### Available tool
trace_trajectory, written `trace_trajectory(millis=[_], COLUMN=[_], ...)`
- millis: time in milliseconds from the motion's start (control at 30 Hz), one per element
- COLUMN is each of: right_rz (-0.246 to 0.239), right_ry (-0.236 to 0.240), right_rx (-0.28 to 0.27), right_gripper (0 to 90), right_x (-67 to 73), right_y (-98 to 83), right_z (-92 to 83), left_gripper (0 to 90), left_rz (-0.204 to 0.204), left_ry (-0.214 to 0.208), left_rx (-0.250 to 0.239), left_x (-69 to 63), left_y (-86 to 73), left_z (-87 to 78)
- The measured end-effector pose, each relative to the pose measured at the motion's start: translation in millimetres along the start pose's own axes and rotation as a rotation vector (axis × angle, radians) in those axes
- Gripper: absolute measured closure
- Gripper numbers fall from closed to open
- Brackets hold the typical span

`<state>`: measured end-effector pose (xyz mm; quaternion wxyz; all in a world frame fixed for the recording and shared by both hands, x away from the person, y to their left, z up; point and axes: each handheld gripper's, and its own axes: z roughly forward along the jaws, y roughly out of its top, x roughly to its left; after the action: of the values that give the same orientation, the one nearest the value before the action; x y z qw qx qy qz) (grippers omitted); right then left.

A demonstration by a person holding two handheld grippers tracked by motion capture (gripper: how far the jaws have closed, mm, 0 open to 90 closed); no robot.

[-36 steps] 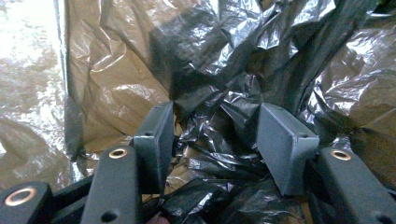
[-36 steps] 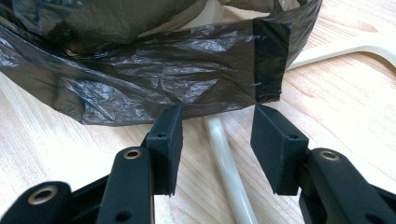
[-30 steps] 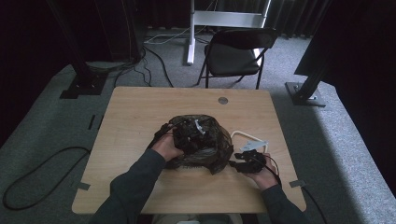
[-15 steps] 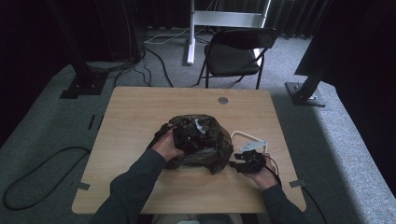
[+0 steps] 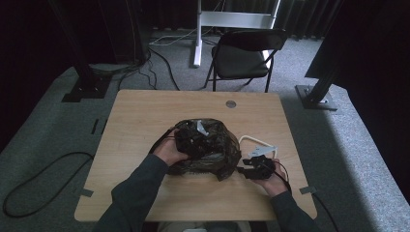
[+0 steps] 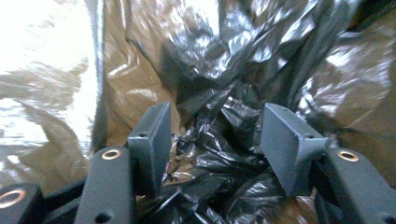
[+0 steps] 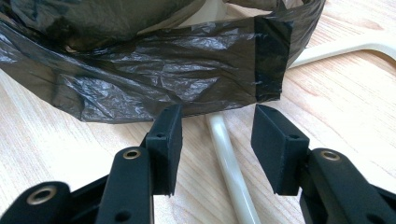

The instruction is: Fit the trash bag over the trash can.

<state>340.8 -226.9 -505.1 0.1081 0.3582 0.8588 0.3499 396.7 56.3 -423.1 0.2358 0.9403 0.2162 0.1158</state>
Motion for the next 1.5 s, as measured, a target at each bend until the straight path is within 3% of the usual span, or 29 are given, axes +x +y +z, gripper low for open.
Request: trace_trajectory(millis=[533,900,1500], right_rz=[0.003,0.006,0.004], right_ry=[0.0,-0.003,-0.003], right_rx=[0.0,-0.003,0.002], right_gripper=[52.7,52.7,52.3], right_x=[-1.0,-1.2,-1.0], right_y=[-0.8,-0.6,-0.8], right_z=[-0.1,-1.2,0.1], left_gripper=[55.1,55.5,55.4], left_rz=[-0.091,-0.148,-0.218], left_ry=[-0.024,-0.023,-0.023], left_rx=[-0.187,-0.332,-0.398], left_x=[12.6,17.1,26.4], left_y=[-12.7,-28.3,-48.6], left_z=[-29.9,-51.7,-60.8])
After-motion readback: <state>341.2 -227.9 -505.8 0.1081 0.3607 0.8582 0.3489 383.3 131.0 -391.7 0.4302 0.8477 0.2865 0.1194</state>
